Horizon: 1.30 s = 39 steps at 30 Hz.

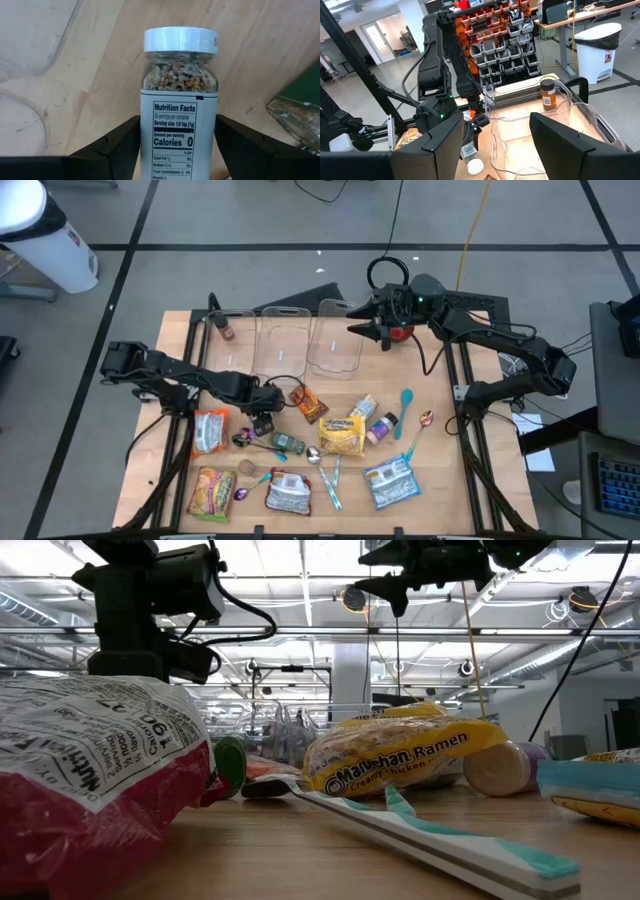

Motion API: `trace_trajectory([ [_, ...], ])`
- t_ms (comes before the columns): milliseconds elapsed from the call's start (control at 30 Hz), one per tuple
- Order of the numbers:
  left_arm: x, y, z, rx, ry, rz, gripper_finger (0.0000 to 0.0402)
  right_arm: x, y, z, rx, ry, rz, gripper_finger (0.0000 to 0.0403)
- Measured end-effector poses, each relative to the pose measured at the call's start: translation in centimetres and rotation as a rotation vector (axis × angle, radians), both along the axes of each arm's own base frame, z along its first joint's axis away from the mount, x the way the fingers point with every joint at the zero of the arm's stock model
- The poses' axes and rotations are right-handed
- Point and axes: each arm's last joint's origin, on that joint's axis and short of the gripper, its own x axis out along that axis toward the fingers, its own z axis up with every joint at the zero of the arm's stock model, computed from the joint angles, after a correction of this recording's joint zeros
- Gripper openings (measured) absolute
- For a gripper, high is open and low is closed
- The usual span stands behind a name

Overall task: Pick & Place Food Item
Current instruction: Put the white spice bottle into the left transparent bin

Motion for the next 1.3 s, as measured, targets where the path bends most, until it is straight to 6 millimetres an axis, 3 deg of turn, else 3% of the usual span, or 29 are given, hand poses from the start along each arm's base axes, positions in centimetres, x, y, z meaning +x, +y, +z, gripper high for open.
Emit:
trace_trajectory([
  [133, 0.0, -0.1, 0.0, -0.019, 0.001, -0.004, 0.0245, 0.0, 0.0, 0.0, 0.000, 0.000, 0.000, 0.0219],
  [267, 0.0, -0.1, 0.0, -0.044, 0.003, -0.009, 0.0204, 0.0, 0.0, 0.0, -0.001, -0.001, 0.000, 0.0219],
  [767, 0.5, -0.5, 0.6, -0.185, -0.009, 0.120, 0.0203, 0.0, 0.0, 0.1, -0.013, -0.009, 0.001, 0.0219],
  [1000, 2.8, -0.6, 3.9, -0.179, -0.131, 0.097, 0.0203, 0.0, 0.0, 0.2, -0.021, -0.021, 0.003, 0.0219],
  [1300, 5.8, 0.4, 10.5, -0.062, -0.363, 0.088, 0.0203, -0.1, 0.1, 1.0, -0.008, -0.077, 0.007, 0.0219],
])
